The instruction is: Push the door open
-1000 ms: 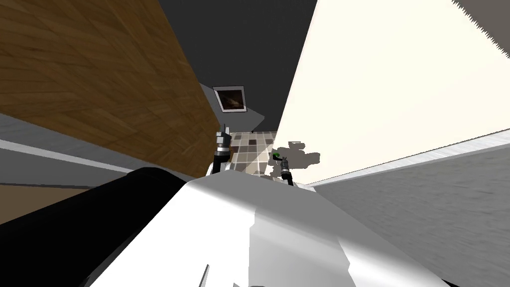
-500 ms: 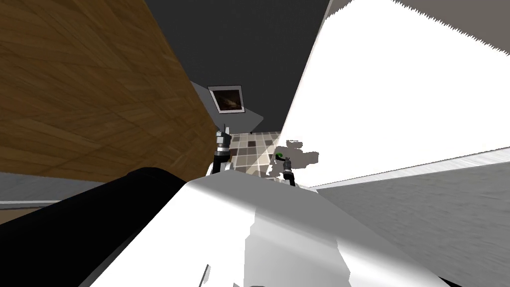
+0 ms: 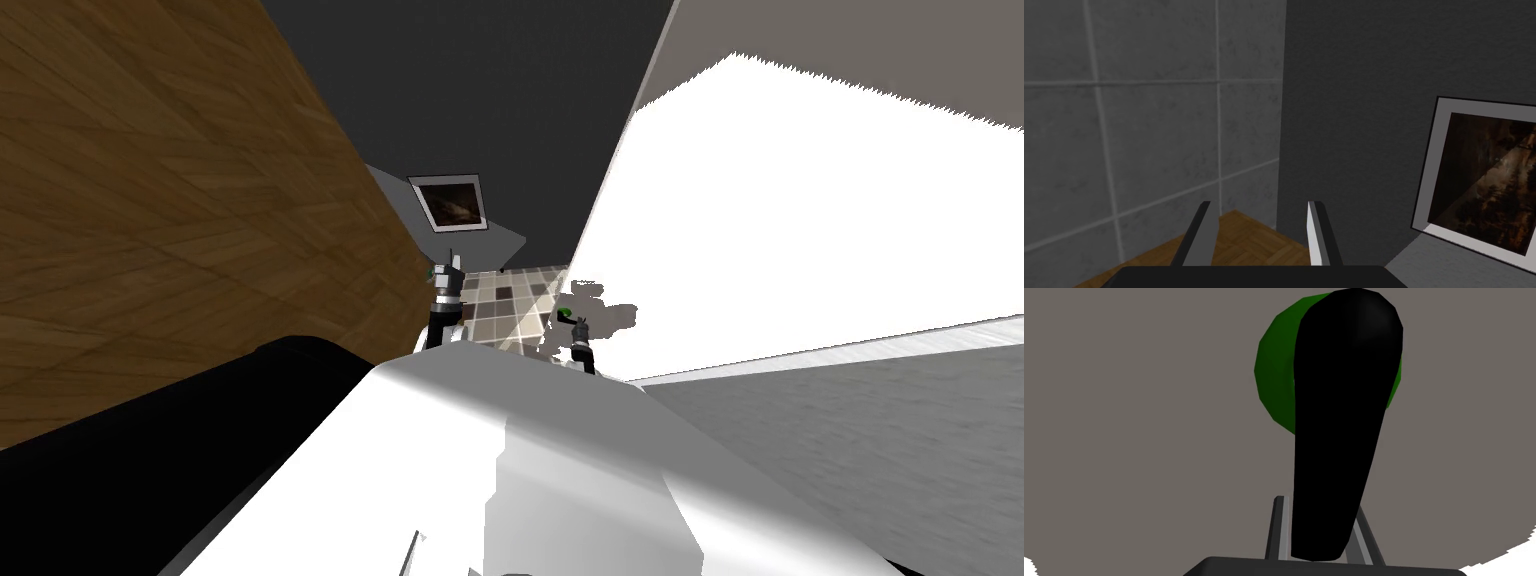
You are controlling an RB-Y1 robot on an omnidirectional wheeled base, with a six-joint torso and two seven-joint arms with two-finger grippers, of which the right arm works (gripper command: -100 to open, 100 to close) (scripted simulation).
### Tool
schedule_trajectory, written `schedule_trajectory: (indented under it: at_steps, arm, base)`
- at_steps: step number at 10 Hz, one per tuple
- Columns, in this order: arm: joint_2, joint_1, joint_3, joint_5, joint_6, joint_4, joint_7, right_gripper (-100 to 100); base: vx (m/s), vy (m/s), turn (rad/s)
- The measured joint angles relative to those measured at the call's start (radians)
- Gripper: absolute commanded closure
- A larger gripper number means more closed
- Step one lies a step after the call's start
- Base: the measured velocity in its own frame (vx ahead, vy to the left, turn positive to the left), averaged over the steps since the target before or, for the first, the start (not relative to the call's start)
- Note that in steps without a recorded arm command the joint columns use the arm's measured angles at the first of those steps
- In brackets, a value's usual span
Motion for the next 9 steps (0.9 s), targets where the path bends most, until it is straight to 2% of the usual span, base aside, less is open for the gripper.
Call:
schedule_trajectory:
  at_steps: [5,9]
  arm:
    - [0.018,0.002,-0.056,-0.025,-0.002,-0.012,0.015,100]
    - [0.004,0.009,-0.079,-0.038,0.001,-0.005,0.023,100]
  base:
    - [0.152,0.072,-0.059]
    - [0.154,0.034,-0.039]
